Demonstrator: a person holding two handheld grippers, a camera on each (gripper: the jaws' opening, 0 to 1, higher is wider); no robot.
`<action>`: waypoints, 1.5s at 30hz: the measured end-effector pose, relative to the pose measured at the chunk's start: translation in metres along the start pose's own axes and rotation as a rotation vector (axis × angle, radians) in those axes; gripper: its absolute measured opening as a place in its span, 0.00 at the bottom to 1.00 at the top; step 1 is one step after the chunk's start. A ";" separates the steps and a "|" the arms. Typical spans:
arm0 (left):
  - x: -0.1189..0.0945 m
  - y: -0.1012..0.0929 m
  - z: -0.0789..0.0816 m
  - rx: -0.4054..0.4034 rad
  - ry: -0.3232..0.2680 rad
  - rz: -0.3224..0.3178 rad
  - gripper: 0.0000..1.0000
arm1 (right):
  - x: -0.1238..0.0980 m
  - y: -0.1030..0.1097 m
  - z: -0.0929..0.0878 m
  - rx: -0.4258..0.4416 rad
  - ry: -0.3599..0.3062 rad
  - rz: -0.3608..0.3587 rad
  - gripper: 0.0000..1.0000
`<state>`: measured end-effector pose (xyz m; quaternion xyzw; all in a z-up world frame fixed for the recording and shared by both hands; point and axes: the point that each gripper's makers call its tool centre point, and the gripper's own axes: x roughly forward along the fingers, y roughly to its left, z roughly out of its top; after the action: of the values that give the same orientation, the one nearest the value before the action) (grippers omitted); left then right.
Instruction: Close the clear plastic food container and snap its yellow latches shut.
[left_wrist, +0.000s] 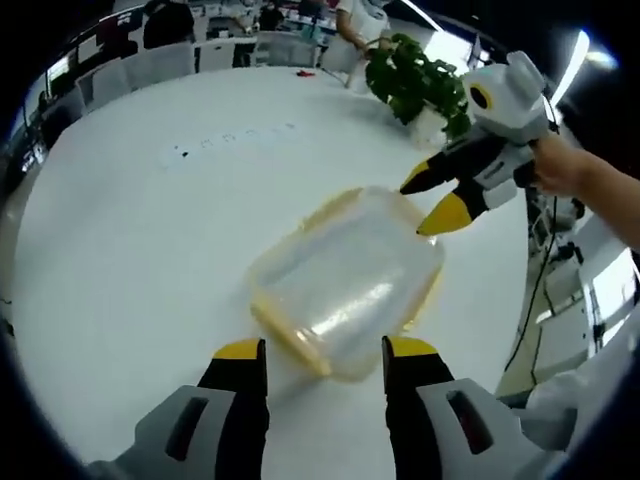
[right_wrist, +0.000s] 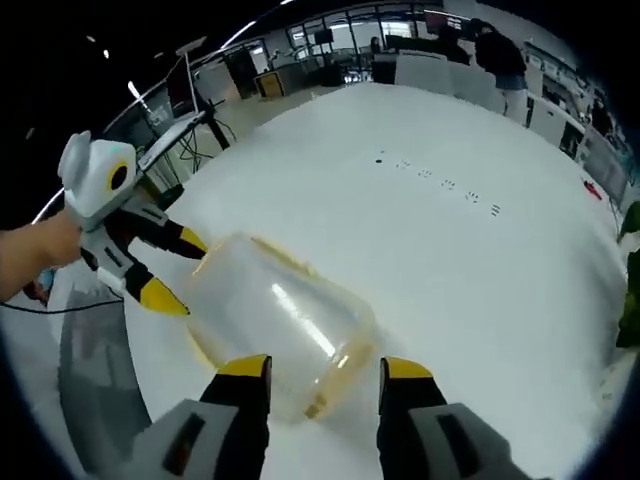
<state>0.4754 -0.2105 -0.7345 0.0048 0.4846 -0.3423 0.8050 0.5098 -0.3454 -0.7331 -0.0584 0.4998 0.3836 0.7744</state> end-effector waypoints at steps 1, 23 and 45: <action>0.001 0.000 0.000 -0.019 -0.004 -0.005 0.44 | 0.001 0.000 -0.001 0.005 0.002 0.002 0.41; 0.000 0.002 0.000 -0.008 0.019 -0.030 0.40 | 0.005 0.018 -0.013 0.233 -0.038 0.019 0.38; -0.001 0.004 0.000 0.001 0.029 -0.055 0.36 | 0.004 0.032 -0.024 0.348 -0.092 -0.081 0.38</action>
<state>0.4779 -0.2067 -0.7350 -0.0033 0.4962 -0.3645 0.7880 0.4724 -0.3323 -0.7383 0.0741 0.5201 0.2620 0.8095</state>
